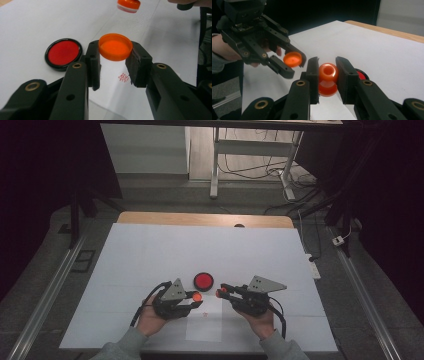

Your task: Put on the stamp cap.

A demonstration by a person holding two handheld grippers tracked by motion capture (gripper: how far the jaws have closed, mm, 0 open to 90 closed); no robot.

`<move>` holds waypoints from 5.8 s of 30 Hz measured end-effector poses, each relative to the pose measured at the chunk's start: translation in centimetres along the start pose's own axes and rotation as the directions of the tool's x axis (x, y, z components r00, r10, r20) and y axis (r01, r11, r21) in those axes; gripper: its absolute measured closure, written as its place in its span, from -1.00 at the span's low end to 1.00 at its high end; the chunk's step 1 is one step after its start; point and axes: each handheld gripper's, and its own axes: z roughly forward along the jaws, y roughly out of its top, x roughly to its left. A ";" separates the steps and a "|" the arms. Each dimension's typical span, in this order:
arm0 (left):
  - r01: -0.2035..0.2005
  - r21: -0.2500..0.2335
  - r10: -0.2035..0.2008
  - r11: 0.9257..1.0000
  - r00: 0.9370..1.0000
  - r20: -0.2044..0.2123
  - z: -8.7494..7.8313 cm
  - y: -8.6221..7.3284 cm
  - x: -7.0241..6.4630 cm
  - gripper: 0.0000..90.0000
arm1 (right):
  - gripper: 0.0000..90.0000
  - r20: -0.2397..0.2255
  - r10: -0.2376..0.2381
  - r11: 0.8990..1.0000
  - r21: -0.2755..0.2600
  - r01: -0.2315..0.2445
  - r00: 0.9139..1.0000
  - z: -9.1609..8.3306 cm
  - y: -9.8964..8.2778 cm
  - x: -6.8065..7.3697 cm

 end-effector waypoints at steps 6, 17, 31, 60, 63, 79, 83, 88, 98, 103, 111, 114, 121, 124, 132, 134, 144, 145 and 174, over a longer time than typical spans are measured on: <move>0.003 0.007 -0.003 1.000 1.000 0.009 0.7 -0.2 -0.2 0.44 | 0.60 -0.003 -0.002 1.000 0.003 0.002 1.000 0.2 -0.1 0.0; -0.004 0.032 0.004 0.999 1.000 0.019 1.7 -0.5 -0.7 0.44 | 0.60 -0.013 -0.011 1.000 0.008 0.011 1.000 0.3 -0.1 0.5; -0.011 0.047 0.009 0.999 0.999 0.037 2.9 -0.3 -1.2 0.44 | 0.60 -0.029 -0.016 1.000 0.017 0.016 0.999 0.7 -0.2 0.8; -0.014 0.047 0.012 0.999 0.999 0.045 3.6 0.0 -1.6 0.44 | 0.60 -0.077 -0.032 0.998 0.046 0.036 0.997 1.7 -0.5 1.8; -0.014 0.047 0.012 0.999 0.999 0.044 3.6 0.0 -1.6 0.44 | 0.60 -0.077 -0.032 0.998 0.049 0.036 0.996 1.8 -0.5 1.8; -0.014 0.034 0.012 0.999 0.999 0.038 3.4 0.0 -1.5 0.44 | 0.60 -0.081 -0.034 0.997 0.064 0.039 0.996 2.0 -0.7 1.9; -0.016 0.025 0.015 1.000 0.999 0.038 3.4 0.1 -1.6 0.44 | 0.60 -0.082 -0.032 0.997 0.066 0.038 0.996 2.1 -0.7 2.0; -0.018 0.022 0.017 1.000 0.999 0.034 3.3 0.1 -1.6 0.44 | 0.60 -0.084 -0.031 0.997 0.065 0.036 0.996 2.1 -0.8 1.9; -0.039 0.016 0.038 0.999 0.999 0.014 3.2 0.1 -1.8 0.45 | 0.60 -0.087 -0.028 0.998 0.058 0.033 0.996 2.0 -0.7 1.9; -0.041 0.014 0.041 0.999 0.999 0.006 3.2 0.1 -1.9 0.45 | 0.60 -0.088 -0.027 0.998 0.056 0.032 0.996 2.0 -0.7 1.9; -0.044 0.006 0.044 0.999 0.999 -0.016 3.1 0.2 -2.2 0.46 | 0.60 -0.087 -0.024 0.998 0.048 0.028 0.996 1.9 -0.7 1.9; -0.045 0.007 0.045 0.999 0.999 -0.021 3.1 0.1 -2.3 0.46 | 0.60 -0.088 -0.024 0.998 0.047 0.028 0.996 1.9 -0.8 1.9; -0.038 0.009 0.038 0.999 0.999 -0.022 3.2 0.1 -2.3 0.46 | 0.61 -0.087 -0.020 0.999 0.043 0.024 0.996 2.0 -1.0 1.9; -0.037 0.014 0.037 0.999 0.999 -0.023 3.2 0.1 -2.3 0.46 | 0.61 -0.085 -0.016 0.999 0.038 0.019 0.996 2.0 -1.1 1.9; -0.035 0.036 0.036 0.999 0.999 -0.019 3.3 0.1 -2.2 0.46 | 0.61 -0.085 0.010 0.999 0.033 -0.008 0.996 2.1 -1.6 1.9; -0.040 0.048 0.041 0.998 0.999 -0.018 3.3 0.1 -2.3 0.46 | 0.61 -0.086 0.012 0.999 0.031 -0.009 0.996 2.2 -1.7 1.9; -0.045 0.048 0.046 0.998 0.999 -0.023 3.4 0.1 -2.2 0.45 | 0.61 -0.086 0.016 0.999 0.031 -0.014 0.996 2.3 -1.9 1.8; -0.041 0.046 0.042 0.998 0.999 -0.021 3.4 0.1 -2.2 0.45 | 0.61 -0.088 0.017 0.999 0.030 -0.014 0.996 2.2 -1.9 1.7; -0.002 0.029 0.003 1.000 1.000 -0.010 3.7 0.0 -2.0 0.09 | 0.60 -0.084 -0.004 1.000 0.027 0.006 0.996 2.2 -1.5 2.0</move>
